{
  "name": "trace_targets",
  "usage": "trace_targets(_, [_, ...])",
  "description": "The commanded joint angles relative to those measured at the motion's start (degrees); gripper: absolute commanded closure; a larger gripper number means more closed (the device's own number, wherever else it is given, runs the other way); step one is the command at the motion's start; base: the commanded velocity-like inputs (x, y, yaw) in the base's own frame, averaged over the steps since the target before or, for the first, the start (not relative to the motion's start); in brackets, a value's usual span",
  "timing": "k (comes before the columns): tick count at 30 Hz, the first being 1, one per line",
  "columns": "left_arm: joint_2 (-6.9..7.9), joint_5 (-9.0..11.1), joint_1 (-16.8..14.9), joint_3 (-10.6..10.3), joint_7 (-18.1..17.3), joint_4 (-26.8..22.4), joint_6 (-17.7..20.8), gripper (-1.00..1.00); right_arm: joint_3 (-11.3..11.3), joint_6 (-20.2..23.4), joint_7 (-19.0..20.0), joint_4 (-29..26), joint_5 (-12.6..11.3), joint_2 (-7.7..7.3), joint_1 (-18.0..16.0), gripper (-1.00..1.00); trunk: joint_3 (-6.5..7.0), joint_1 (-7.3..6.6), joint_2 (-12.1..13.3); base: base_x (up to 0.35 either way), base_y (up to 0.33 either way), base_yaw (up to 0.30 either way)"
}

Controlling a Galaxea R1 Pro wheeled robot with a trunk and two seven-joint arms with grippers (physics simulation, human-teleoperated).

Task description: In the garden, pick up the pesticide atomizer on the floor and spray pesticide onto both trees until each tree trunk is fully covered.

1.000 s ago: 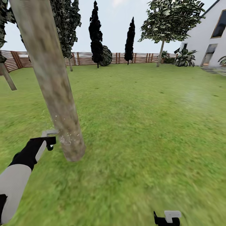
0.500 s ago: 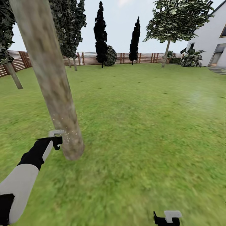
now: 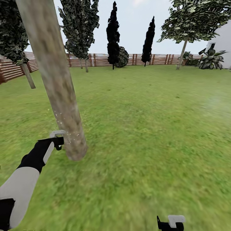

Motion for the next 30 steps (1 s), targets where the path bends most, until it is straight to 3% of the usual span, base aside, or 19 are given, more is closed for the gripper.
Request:
trace_targets(1, [0.00, -0.2, 0.0, 0.0, 0.0, 0.0, 0.0, 1.00, 0.0, 0.0, 0.0, 0.0, 0.0, 0.00, 0.0, -1.00, 0.00, 0.00, 0.0, 0.159, -0.248, 0.082])
trace_targets(19, [0.38, -0.6, 0.4, 0.0, 0.1, 0.7, 0.1, 1.00, 0.0, 0.0, 0.0, 0.0, 0.0, -0.09, 0.0, -1.00, 0.00, 0.00, 0.0, 0.164, -0.245, 0.004])
trace_targets(24, [0.86, -0.5, 0.8, 0.3, 0.2, 0.7, 0.1, 1.00, 0.0, 0.0, 0.0, 0.0, -0.1, -0.03, 0.0, -1.00, 0.00, 0.00, 0.0, 0.025, -0.269, 0.201])
trace_targets(27, [0.98, -0.5, 2.5, 0.3, 4.0, 0.7, 0.1, 1.00, 0.0, 0.0, 0.0, 0.0, -0.1, -0.02, 0.0, -1.00, 0.00, 0.00, 0.0, 0.001, -0.273, 0.276])
trace_targets(30, [0.81, -0.5, 3.8, 0.1, 5.2, 0.7, 0.1, 1.00, 0.0, 0.0, 0.0, 0.0, 0.0, 0.00, 0.0, -1.00, 0.00, 0.00, 0.0, 0.025, -0.273, 0.278])
